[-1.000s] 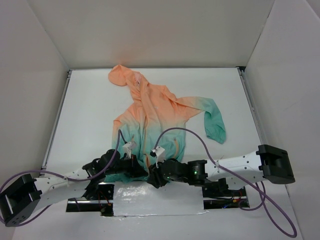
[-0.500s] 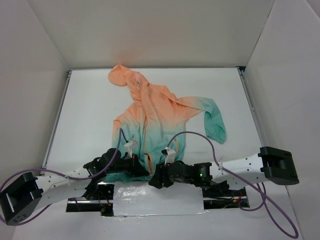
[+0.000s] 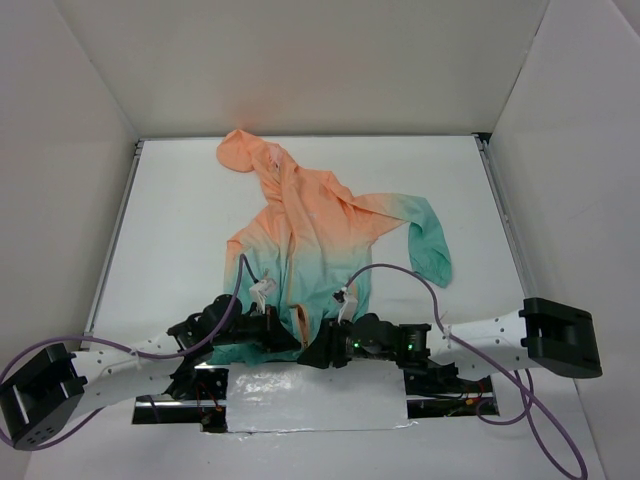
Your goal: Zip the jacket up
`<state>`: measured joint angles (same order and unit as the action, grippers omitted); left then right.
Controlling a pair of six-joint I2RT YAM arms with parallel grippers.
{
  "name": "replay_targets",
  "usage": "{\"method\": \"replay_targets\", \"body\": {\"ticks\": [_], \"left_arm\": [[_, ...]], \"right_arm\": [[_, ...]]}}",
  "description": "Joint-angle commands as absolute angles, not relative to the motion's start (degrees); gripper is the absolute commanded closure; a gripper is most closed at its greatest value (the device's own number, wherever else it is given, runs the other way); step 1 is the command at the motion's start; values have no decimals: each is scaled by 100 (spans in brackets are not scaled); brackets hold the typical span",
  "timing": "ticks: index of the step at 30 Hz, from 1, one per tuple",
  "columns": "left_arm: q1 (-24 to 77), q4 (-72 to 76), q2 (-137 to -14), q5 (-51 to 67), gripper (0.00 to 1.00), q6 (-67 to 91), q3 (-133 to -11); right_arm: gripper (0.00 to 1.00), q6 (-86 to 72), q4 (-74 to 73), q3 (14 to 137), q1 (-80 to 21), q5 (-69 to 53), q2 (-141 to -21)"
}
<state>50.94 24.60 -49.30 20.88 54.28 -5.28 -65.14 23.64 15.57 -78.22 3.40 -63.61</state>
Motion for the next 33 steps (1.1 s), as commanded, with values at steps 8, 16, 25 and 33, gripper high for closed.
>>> {"method": "replay_targets", "body": {"ticks": [8, 16, 25, 33], "left_arm": [[5115, 2751, -4887, 2197, 97, 5432, -774], [5115, 2724, -4852, 2189, 97, 5440, -782], [5124, 2742, -4790, 2250, 97, 5484, -791], [5124, 2689, -4693, 2241, 96, 5502, -729]], "right_arm": [[53, -7251, 3358, 1239, -7726, 307, -6636], [53, -7681, 3532, 1002, -7726, 422, -6688], [53, -7787, 3999, 677, -7761, 826, -6557], [53, -7576, 4455, 756, -7769, 853, -6732]]}}
